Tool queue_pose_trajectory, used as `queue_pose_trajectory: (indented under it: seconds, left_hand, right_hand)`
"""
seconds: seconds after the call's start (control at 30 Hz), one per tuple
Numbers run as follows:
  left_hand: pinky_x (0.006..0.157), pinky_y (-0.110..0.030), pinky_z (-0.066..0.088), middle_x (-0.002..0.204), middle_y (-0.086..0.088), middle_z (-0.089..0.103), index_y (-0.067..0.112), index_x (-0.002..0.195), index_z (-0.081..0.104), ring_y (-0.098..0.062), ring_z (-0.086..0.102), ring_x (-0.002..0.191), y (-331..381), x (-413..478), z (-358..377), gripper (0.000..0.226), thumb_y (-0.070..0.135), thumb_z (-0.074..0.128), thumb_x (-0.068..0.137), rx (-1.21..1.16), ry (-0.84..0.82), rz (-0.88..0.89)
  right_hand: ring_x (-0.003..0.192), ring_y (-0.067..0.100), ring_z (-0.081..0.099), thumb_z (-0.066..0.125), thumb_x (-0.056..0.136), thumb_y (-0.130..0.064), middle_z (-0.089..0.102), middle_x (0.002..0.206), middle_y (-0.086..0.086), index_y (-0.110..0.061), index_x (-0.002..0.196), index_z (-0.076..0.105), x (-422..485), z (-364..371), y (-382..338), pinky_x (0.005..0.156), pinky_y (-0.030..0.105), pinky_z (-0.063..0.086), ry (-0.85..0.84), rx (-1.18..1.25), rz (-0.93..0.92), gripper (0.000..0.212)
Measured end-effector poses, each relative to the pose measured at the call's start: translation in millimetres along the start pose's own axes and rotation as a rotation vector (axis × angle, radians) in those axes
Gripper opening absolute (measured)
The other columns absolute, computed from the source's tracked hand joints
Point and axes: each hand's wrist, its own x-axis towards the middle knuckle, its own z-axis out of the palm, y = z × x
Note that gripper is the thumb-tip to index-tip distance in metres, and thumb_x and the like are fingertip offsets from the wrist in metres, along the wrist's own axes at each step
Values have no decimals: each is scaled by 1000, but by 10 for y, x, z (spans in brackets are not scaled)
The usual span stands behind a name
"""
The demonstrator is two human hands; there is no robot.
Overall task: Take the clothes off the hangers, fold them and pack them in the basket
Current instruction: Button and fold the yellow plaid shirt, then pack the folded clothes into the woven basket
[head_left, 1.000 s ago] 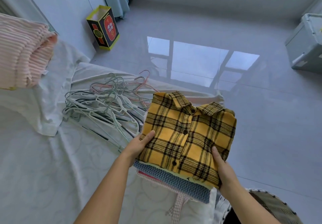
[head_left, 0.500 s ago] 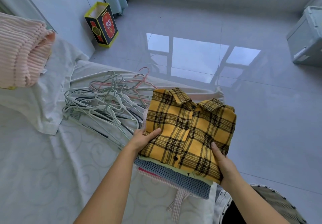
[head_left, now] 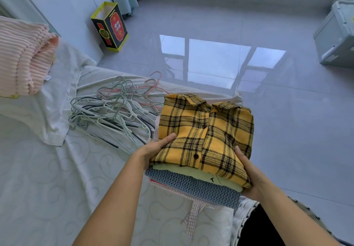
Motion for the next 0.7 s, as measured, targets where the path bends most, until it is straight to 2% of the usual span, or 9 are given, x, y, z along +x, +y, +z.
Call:
queue_pose_trajectory:
  seconds: [0.03,0.17,0.3,0.4,0.47,0.53,0.63,0.7]
  left_hand:
    - [103,-45,42,117,-4,66,26,129,53,-26,59,111,-49,-2,21,116,79,75,28,-53,-4,9]
    - [82,-44,55,109,-8,69,30,133,43,-28,68,96,-227,-109,140,94,57,82,52,-257,1,72]
    - [92,-47,50,118,-4,62,31,135,37,-26,63,104,-309,-299,253,105,56,79,42,-211,83,231]
    - [98,-48,46,123,-1,59,37,126,40,-23,59,110,-374,-511,450,93,58,78,43,-179,125,316]
    - [100,-47,44,126,1,59,36,128,41,-20,58,113,-449,-647,643,95,62,79,44,-150,139,361]
    - [102,-46,43,126,5,58,36,131,40,-17,56,116,-544,-776,896,98,65,78,45,-126,142,380]
    - [102,-42,43,124,9,59,40,125,42,-12,55,115,-711,-981,1362,84,60,75,51,-125,101,405]
    - [101,-41,44,122,9,60,41,123,43,-10,57,112,-853,-1098,1694,83,61,75,50,-116,64,391]
  right_hand:
    - [87,32,69,60,69,-62,71,101,18,-11,111,64,-12,1,9,83,44,53,-22,36,-24,66]
    - [76,29,71,62,71,-51,71,100,17,-9,114,63,-87,-2,131,62,36,59,-64,87,-88,61]
    - [73,27,71,67,69,-41,72,97,15,-8,118,60,-245,-103,184,53,31,56,-20,101,-196,60]
    - [82,29,71,72,67,-38,72,101,15,-10,122,57,-405,-306,251,61,35,57,-5,104,-226,64]
    - [88,33,70,74,67,-35,71,104,15,-12,125,53,-534,-515,326,71,42,57,2,130,-221,66]
    - [88,34,69,71,69,-30,71,104,15,-13,122,54,-713,-763,422,70,43,58,7,159,-226,58]
    - [92,34,68,68,70,-28,71,105,14,-15,118,56,-1011,-1188,623,68,41,59,35,174,-234,51]
    - [96,33,67,66,70,-27,70,106,14,-16,116,56,-1210,-1480,769,74,42,56,64,195,-243,49]
